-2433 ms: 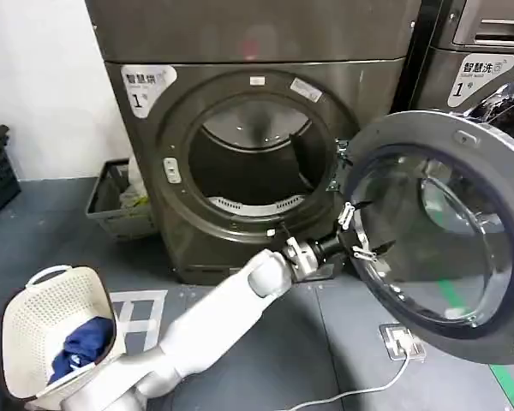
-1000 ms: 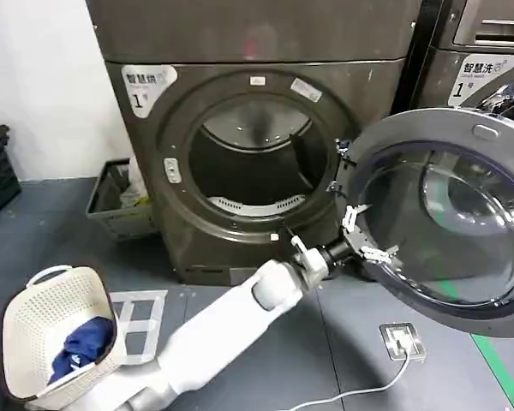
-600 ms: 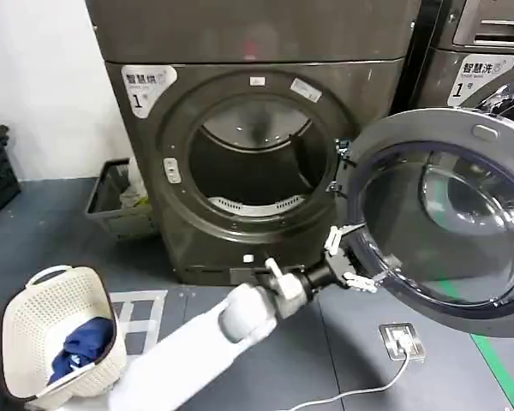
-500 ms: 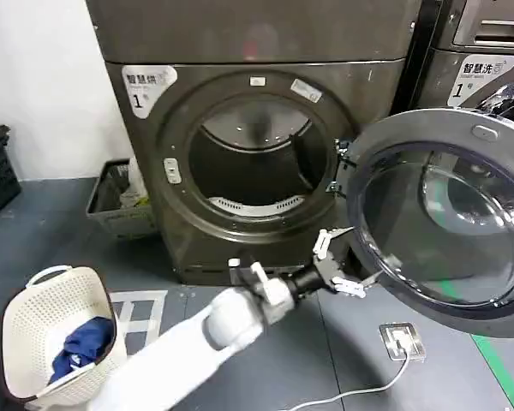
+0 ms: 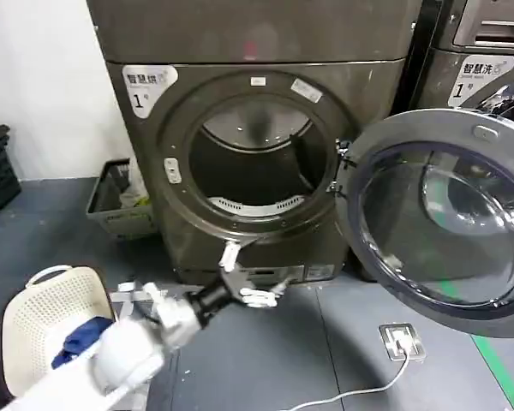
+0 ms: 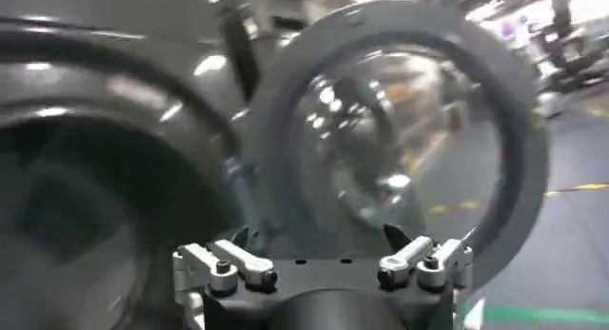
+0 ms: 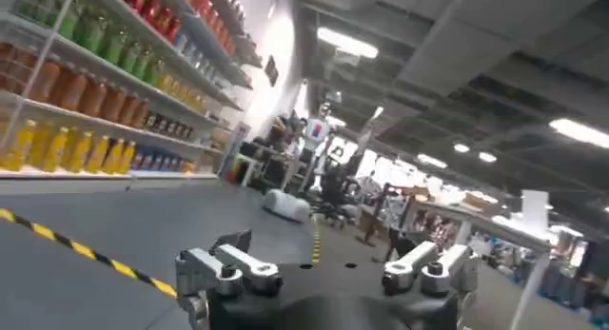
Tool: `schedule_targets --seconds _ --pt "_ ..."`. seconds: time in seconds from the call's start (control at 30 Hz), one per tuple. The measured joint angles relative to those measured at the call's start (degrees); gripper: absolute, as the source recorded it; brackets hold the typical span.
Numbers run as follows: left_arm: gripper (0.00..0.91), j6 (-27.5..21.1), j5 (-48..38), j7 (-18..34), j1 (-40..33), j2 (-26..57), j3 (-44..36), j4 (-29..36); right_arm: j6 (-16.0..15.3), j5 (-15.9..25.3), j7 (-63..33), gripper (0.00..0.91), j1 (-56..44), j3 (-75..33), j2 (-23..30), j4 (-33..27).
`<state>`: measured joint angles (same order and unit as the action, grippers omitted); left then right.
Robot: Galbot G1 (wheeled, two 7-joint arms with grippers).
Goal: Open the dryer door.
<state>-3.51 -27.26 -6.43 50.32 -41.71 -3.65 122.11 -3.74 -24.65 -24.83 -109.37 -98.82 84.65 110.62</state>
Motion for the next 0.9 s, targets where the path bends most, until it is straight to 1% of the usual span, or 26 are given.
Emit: schedule_targets --seconds 0.2,0.4,0.5,0.6,0.9 --pt "0.907 -4.5 -6.1 4.4 7.6 6.3 10.4 3.3 -0.1 0.0 0.1 0.907 0.4 1.1 -0.7 -0.3" --pt "0.907 -12.3 -14.6 11.8 13.0 10.7 18.5 4.7 -0.1 0.0 0.3 0.907 0.4 2.3 -1.4 -0.6" --pt "0.907 -16.6 -20.3 16.4 15.0 12.3 22.2 4.4 -0.1 0.0 0.4 0.907 0.5 2.9 -1.6 -0.7" --pt "0.907 -21.2 -26.7 22.5 17.2 13.7 25.9 3.4 -0.1 0.0 0.5 0.907 0.5 3.5 -1.9 -0.9" --pt "0.907 -31.4 -41.8 37.8 23.9 14.1 36.8 0.4 -0.1 0.0 0.7 0.907 0.7 4.9 -2.5 -1.3"
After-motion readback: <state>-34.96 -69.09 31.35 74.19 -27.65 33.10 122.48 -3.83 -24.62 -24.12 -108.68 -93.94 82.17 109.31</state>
